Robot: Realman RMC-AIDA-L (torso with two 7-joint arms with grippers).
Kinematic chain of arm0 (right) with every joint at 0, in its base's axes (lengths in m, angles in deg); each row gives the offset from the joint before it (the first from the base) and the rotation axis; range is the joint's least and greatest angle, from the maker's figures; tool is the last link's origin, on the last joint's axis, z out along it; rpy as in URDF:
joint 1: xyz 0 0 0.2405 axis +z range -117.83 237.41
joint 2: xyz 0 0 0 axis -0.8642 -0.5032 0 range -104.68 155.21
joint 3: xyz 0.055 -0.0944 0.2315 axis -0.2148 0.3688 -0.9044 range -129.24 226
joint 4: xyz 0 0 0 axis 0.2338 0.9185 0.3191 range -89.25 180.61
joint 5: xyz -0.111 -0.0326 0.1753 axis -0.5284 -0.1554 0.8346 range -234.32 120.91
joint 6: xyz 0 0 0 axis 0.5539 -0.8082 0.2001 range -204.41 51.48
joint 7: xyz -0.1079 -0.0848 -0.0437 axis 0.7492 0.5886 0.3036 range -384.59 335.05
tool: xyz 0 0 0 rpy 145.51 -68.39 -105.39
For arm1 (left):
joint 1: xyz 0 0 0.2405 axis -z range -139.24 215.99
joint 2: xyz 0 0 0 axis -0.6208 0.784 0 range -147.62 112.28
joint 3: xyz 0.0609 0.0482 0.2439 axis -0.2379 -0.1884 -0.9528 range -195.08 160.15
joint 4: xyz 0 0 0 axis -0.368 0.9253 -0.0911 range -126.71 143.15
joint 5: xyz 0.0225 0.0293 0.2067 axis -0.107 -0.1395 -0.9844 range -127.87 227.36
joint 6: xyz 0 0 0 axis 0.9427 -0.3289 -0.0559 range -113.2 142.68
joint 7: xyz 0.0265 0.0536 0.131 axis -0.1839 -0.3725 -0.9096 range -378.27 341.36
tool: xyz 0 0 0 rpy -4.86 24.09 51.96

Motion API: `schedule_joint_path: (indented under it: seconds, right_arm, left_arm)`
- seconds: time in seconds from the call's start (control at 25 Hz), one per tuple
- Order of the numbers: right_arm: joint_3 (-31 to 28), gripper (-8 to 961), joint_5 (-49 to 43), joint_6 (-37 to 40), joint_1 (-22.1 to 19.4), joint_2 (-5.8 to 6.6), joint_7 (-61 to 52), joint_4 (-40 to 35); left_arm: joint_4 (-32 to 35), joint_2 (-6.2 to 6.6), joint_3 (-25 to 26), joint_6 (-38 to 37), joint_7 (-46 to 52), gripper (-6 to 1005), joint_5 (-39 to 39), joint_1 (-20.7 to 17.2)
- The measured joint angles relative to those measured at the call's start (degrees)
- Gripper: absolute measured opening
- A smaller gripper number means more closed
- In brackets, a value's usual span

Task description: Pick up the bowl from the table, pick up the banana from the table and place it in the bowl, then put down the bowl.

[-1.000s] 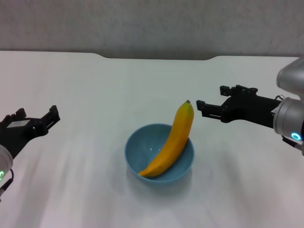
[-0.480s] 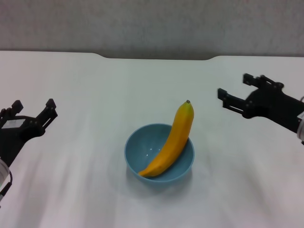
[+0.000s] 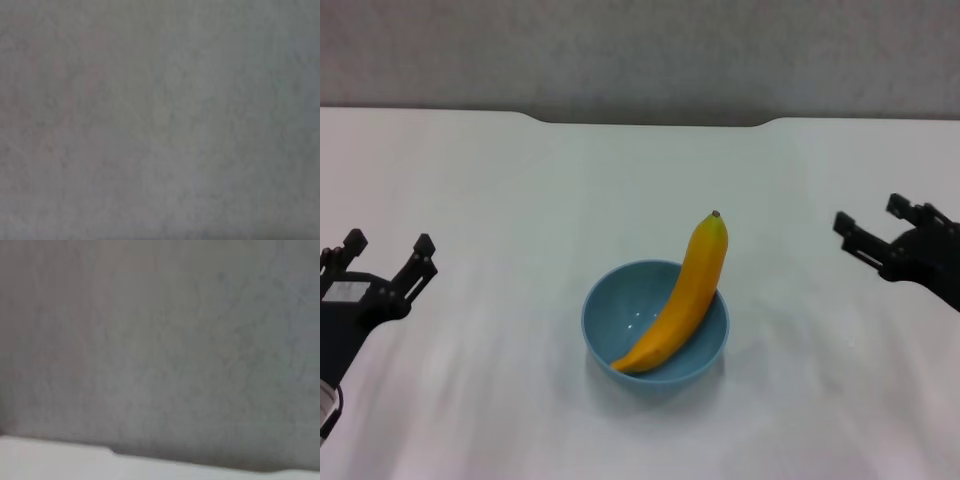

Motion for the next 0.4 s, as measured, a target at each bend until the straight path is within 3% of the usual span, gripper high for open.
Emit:
schedule_joint_path:
  seconds: [0.16,0.28,0.4]
  right_arm:
    - [0.2,851,14.8,-13.1,3.4,0.02,9.9,-13.8]
    - [0.0,851,18.9,-19.0,6.6,0.16,11.9,-22.9]
    - [0.0,851,20.0,-20.8,7.9,0.2,13.5,-26.4]
  left_arm:
    - [5.5,-0.15,-0.4,3.1,0.0,879,3.9,2.5]
    - [6.7,-0.17,-0.9,5.3,0.0,879,5.6,2.8]
    - [7.2,-0.18,-1.2,7.4,0.2,879,5.7,2.8]
